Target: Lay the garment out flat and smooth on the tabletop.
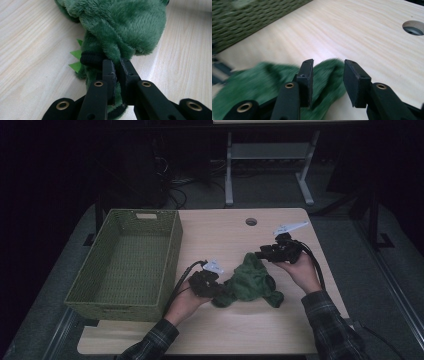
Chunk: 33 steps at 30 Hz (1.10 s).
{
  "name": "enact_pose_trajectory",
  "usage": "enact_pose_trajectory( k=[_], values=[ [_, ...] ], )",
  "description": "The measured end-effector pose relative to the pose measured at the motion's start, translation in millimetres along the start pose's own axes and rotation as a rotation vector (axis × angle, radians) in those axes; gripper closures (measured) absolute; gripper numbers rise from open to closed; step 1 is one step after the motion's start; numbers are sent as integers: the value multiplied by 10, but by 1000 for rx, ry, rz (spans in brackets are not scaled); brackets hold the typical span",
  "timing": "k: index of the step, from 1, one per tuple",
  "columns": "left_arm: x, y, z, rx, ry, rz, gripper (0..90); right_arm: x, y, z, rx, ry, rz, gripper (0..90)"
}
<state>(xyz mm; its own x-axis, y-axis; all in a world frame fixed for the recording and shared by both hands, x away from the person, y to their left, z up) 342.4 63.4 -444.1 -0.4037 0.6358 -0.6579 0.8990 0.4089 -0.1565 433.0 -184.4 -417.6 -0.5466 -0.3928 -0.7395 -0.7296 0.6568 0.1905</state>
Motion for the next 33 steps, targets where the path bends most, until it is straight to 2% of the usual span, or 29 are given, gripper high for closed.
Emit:
enact_pose_trajectory(
  k=[1,6,8,11,14,16,18,20,22,24,26,31,33],
  values=[
    [-4,1,0,-2,-9,-7,834,-13,-32,45,0,12,0,584],
    [-6,24,-23,-3,-3,6,832,-7,-230,297,11,71,10,578],
    [-6,30,-28,-2,3,12,832,19,-305,377,-2,76,18,578],
    [-10,22,-25,0,-7,-3,832,66,-369,463,-13,92,27,568],
    [-10,26,-26,-2,-12,-7,832,116,-393,550,-40,108,36,573],
    [-8,39,-33,-1,-3,3,832,141,-389,604,-58,124,42,653],
    [-9,38,-38,-5,-8,1,830,156,-381,642,-54,134,33,780],
    [-13,37,-50,-14,-20,-5,812,140,-367,635,-53,119,34,846],
    [-18,45,-85,-28,-21,8,776,101,-361,601,-34,102,21,854],
    [-29,37,-117,-35,-42,-1,754,29,-356,531,-21,70,14,857],
    [-38,30,-160,-43,-50,7,744,-71,-360,459,-13,52,22,858],
    [-40,-16,-251,-41,-63,14,739,-314,-432,304,52,-4,9,861],
    [-42,-33,-272,-41,-64,30,742,-387,-487,268,85,-20,10,861]
  ],
)
Point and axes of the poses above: each handheld gripper's, and its own axes: z roughly forward along the jaws, x roughly out of its underside, y roughly to its left, the point moved 3 cm from there along z, roughly forward along the jaws
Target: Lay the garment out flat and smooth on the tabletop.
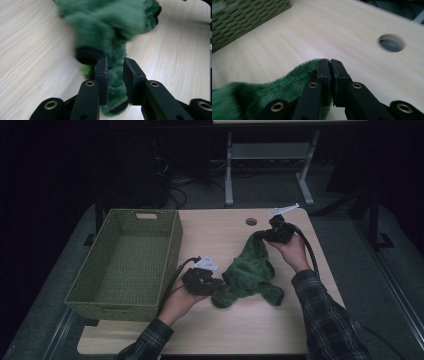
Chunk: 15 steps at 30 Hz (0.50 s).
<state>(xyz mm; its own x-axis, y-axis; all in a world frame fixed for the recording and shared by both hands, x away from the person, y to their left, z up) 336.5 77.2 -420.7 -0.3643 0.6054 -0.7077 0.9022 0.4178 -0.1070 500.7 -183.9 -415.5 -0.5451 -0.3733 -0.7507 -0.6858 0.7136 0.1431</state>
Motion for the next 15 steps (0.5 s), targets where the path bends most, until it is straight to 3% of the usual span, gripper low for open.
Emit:
enact_pose_trajectory(
  k=[2,5,15],
  values=[
    [-12,-35,15,10,-6,5,750,-50,-47,-23,19,-25,12,863],
    [-38,-105,112,30,0,9,749,-91,-92,-2,17,-10,26,862],
    [-235,-215,591,71,30,100,722,-74,-67,100,4,5,19,862]
  ],
)
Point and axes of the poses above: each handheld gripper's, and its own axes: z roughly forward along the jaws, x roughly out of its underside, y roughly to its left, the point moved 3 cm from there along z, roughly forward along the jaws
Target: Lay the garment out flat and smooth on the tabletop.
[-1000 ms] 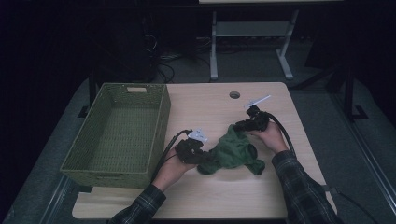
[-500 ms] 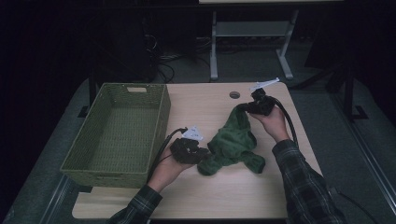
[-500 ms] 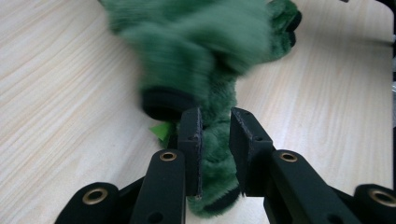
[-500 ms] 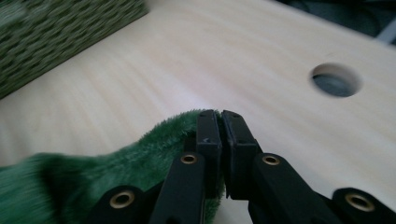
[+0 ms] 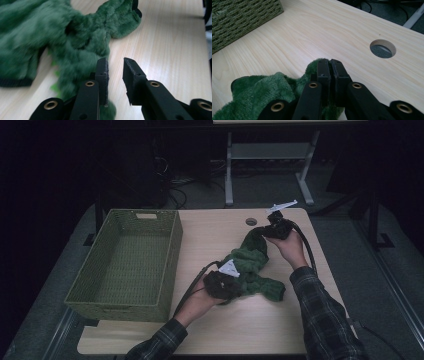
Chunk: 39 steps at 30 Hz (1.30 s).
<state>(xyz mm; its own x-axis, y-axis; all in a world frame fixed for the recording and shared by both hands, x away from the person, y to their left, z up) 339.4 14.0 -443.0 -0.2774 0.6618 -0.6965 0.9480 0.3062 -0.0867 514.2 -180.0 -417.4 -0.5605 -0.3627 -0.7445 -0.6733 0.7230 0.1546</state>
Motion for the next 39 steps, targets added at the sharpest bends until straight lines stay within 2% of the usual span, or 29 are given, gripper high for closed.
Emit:
enact_pose_trajectory(
  k=[2,7,10,11,14,17,20,22,29,31,33,39],
  values=[
    [-48,-1,81,-14,2,23,667,-3,15,9,-2,1,-5,862],
    [-104,55,247,-22,43,58,649,2,36,40,-11,7,-13,862],
    [-73,100,345,-18,71,51,642,7,38,47,-15,11,-15,862],
    [-56,108,376,-4,80,35,641,7,37,49,-16,10,-19,862],
    [-24,157,420,8,102,39,642,5,47,49,-18,12,-14,862],
    [-26,180,417,14,117,32,719,3,51,50,-20,10,-14,862],
    [-13,196,419,27,135,27,862,4,57,54,-19,15,-16,862],
    [-2,187,409,37,149,30,887,3,60,51,-20,15,-17,862],
    [67,76,324,91,184,61,897,9,85,40,-24,16,-24,862],
    [103,10,291,112,190,63,897,8,104,37,-28,17,-29,862],
    [130,-34,258,125,207,84,897,7,124,40,-29,18,-34,862],
    [226,-231,191,168,206,102,897,24,162,96,-32,32,-40,862]
  ],
)
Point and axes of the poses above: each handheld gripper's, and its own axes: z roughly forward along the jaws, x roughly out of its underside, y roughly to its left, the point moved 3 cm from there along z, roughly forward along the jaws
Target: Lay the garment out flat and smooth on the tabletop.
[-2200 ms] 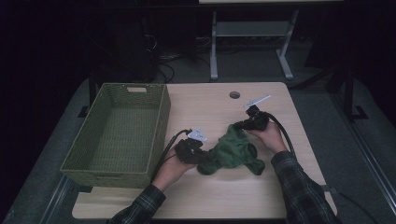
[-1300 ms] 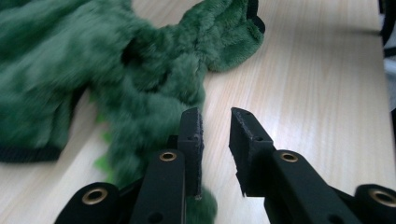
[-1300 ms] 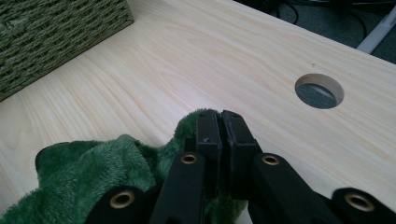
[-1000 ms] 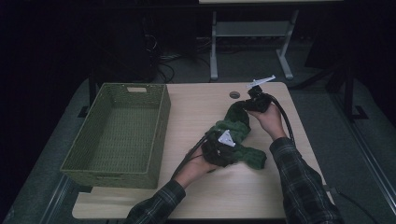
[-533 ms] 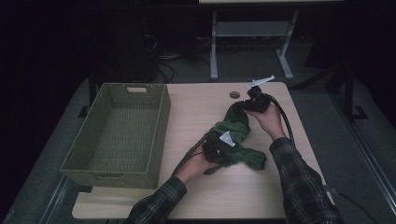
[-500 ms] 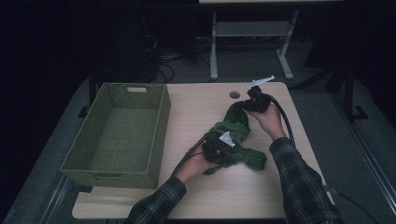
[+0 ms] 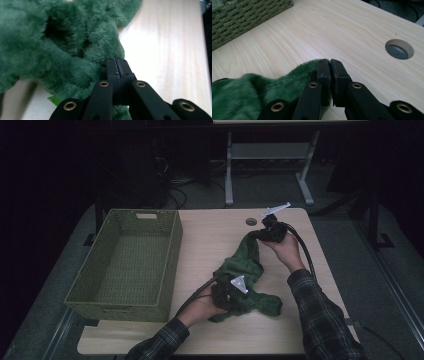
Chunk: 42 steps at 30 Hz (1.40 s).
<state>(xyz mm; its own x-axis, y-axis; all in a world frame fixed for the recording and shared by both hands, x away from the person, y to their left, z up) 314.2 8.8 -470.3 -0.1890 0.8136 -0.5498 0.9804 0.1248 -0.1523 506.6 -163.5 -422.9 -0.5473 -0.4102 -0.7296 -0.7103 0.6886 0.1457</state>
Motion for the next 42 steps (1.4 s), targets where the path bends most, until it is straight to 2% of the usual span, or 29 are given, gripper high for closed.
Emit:
enact_pose_trajectory(
  k=[7,10,14,16,18,21,24,27,30,32,34,42],
  values=[
    [55,-165,-6,36,-5,12,897,65,-25,144,6,29,18,863],
    [64,-196,-17,40,2,26,896,83,-41,204,17,40,24,864],
    [77,-179,-10,46,-31,3,889,116,-51,276,21,54,32,861],
    [78,-164,-19,46,-40,-3,877,133,-45,289,19,57,41,838],
    [72,-151,-45,42,-54,-1,840,133,-42,276,13,49,47,734],
    [56,-133,-102,26,-82,-16,775,114,-34,202,14,45,58,636],
    [46,-90,-185,4,-115,-33,719,110,-17,86,40,17,46,601],
    [56,-37,-288,-17,-151,-62,682,139,-17,-9,31,12,57,574],
    [86,-3,-384,-40,-165,-83,658,199,9,-142,36,0,55,579],
    [108,14,-438,-52,-177,-88,655,258,33,-231,17,-12,62,584],
    [130,24,-479,-67,-175,-92,647,338,75,-318,15,-13,48,589],
    [196,5,-521,-90,-183,-112,611,751,303,-631,-24,-20,14,590]
  ],
)
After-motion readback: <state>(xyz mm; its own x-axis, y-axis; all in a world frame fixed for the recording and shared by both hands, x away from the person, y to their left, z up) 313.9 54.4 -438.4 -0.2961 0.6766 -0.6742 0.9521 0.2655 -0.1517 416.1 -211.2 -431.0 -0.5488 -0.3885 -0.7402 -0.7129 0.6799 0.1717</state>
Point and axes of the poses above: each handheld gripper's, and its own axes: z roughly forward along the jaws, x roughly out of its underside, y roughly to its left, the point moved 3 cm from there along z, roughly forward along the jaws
